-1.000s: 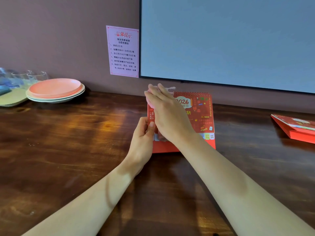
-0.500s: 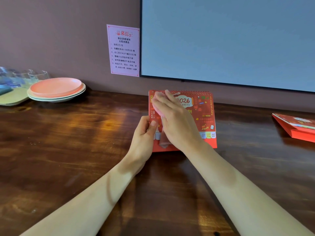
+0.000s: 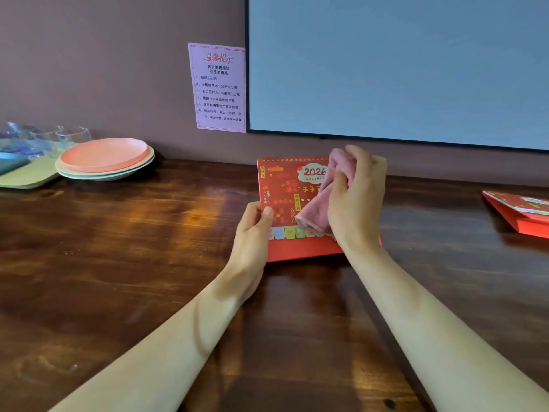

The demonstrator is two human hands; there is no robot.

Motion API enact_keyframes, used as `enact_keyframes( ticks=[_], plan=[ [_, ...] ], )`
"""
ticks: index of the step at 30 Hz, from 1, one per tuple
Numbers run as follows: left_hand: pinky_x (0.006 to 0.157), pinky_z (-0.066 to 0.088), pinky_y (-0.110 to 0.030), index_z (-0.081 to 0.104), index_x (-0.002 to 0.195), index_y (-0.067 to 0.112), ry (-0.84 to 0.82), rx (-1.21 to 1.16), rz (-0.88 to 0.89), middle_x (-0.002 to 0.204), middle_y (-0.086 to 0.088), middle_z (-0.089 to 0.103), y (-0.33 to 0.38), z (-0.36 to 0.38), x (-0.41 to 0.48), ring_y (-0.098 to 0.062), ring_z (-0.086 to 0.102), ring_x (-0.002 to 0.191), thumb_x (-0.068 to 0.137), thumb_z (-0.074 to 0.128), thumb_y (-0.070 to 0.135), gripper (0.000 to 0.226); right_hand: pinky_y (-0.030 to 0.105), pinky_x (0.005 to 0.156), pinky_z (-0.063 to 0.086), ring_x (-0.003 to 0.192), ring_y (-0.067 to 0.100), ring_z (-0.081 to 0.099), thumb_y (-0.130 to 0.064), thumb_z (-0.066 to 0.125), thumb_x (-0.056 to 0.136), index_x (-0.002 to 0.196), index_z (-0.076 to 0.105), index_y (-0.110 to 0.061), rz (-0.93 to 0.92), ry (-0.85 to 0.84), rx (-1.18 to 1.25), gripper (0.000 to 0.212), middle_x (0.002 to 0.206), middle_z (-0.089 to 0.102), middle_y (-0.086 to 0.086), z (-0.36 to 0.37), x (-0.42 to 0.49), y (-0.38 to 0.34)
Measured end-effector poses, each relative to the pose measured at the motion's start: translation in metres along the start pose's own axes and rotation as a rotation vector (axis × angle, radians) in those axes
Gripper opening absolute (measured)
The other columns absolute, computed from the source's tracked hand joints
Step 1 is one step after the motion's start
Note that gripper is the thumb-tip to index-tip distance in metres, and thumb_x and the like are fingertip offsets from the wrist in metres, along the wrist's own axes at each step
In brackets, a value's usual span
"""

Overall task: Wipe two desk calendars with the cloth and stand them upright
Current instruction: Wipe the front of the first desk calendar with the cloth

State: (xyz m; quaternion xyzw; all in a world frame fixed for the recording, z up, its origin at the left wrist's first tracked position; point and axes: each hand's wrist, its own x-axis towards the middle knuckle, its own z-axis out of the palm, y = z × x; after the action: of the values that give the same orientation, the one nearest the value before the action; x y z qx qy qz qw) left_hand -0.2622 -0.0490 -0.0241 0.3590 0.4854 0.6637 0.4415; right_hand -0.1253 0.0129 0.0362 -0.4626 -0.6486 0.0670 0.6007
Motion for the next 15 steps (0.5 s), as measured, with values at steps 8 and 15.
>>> enact_keyframes(
  ticks=[8, 15],
  plan=[
    [0.089, 0.063, -0.047, 0.063, 0.115, 0.013, -0.002, -0.026, 0.073, 0.103, -0.008, 0.073, -0.002, 0.0, 0.001, -0.024, 0.071, 0.096, 0.114, 0.047, 0.022, 0.018, 0.029, 0.123, 0.03, 0.146, 0.024, 0.045, 0.0, 0.058, 0.099, 0.14, 0.062, -0.007, -0.478, -0.529, -0.147, 0.042, 0.149, 0.057, 0.005, 0.018, -0.029, -0.003],
    [0.086, 0.062, -0.042, 0.064, 0.112, 0.012, 0.002, -0.063, 0.036, 0.098, -0.004, 0.078, -0.001, 0.001, 0.0, -0.024, 0.076, 0.095, 0.113, 0.048, 0.023, 0.019, 0.036, 0.117, 0.043, 0.144, 0.021, 0.049, 0.004, 0.06, 0.095, 0.143, 0.062, -0.011, -0.497, -0.475, -0.196, 0.05, 0.149, 0.06, 0.002, 0.01, -0.025, 0.013]
  ],
)
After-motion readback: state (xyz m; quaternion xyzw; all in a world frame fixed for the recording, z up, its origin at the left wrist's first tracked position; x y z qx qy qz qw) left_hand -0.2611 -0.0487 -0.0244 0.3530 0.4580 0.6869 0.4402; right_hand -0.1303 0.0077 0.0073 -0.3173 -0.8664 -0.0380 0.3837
